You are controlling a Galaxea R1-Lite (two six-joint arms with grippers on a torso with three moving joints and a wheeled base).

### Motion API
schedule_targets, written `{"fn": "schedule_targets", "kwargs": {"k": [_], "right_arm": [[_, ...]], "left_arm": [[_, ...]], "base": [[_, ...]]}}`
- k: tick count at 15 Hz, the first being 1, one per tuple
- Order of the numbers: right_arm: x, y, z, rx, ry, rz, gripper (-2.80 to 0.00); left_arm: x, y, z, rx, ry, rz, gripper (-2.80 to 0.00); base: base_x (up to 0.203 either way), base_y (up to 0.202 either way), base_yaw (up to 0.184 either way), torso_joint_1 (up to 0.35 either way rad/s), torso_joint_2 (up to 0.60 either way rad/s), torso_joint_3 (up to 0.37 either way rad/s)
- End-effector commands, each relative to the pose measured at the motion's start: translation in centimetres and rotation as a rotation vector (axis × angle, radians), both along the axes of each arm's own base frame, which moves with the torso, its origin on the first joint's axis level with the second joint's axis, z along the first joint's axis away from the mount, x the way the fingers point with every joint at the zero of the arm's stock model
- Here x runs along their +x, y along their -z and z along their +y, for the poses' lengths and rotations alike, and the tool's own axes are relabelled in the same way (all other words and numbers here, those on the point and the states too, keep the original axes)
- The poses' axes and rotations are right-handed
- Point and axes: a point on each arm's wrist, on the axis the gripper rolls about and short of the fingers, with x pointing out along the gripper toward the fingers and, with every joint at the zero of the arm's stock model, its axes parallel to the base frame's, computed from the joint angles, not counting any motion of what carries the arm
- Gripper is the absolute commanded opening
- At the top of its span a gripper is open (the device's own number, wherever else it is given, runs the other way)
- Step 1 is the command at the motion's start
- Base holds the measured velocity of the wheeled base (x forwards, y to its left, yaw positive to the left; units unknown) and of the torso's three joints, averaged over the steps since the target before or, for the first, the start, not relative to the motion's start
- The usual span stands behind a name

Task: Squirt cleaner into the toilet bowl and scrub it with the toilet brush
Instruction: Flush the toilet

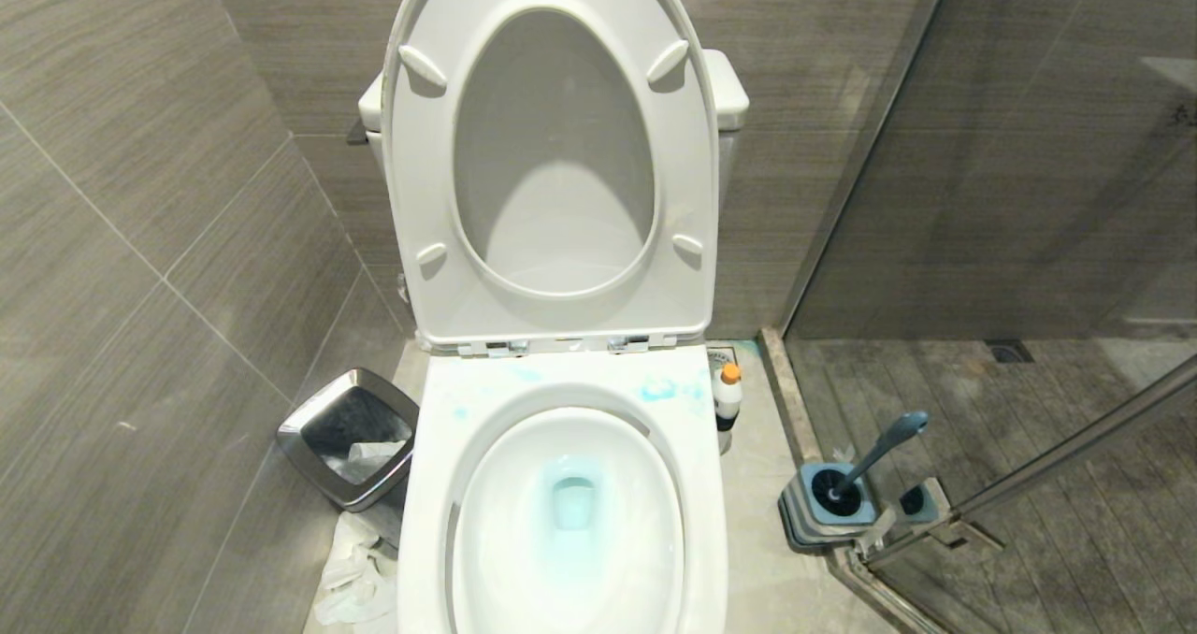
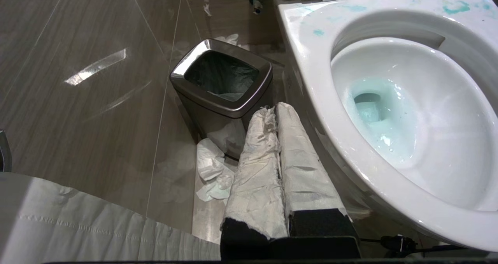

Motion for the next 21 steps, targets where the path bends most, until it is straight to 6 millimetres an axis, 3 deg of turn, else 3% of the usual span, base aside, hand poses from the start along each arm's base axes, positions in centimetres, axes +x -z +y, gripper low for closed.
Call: {"fn": "schedule_targets", "kwargs": {"k": [1, 16, 21], "right_arm": [[0.2, 0.6, 0.0, 0.001, 0.000, 0.021, -2.80], [0.2, 0.6, 0.0, 0.001, 0.000, 0.022, -2.80], [0.2, 0.6, 0.0, 0.001, 0.000, 0.022, -2.80]], "left_arm": [[0.0, 0.0, 0.0, -0.002, 0.000, 0.001, -2.80], [0.0, 0.1, 0.0, 0.043, 0.003, 0.005, -2.80], [-0.7, -2.6, -0.1, 0.087, 0.034, -0.123, -2.80]], "base": [[0.000, 0.000, 0.000, 0.000, 0.00, 0.000], [0.000, 0.000, 0.000, 0.000, 0.00, 0.000], [0.000, 0.000, 0.000, 0.000, 0.00, 0.000]]}}
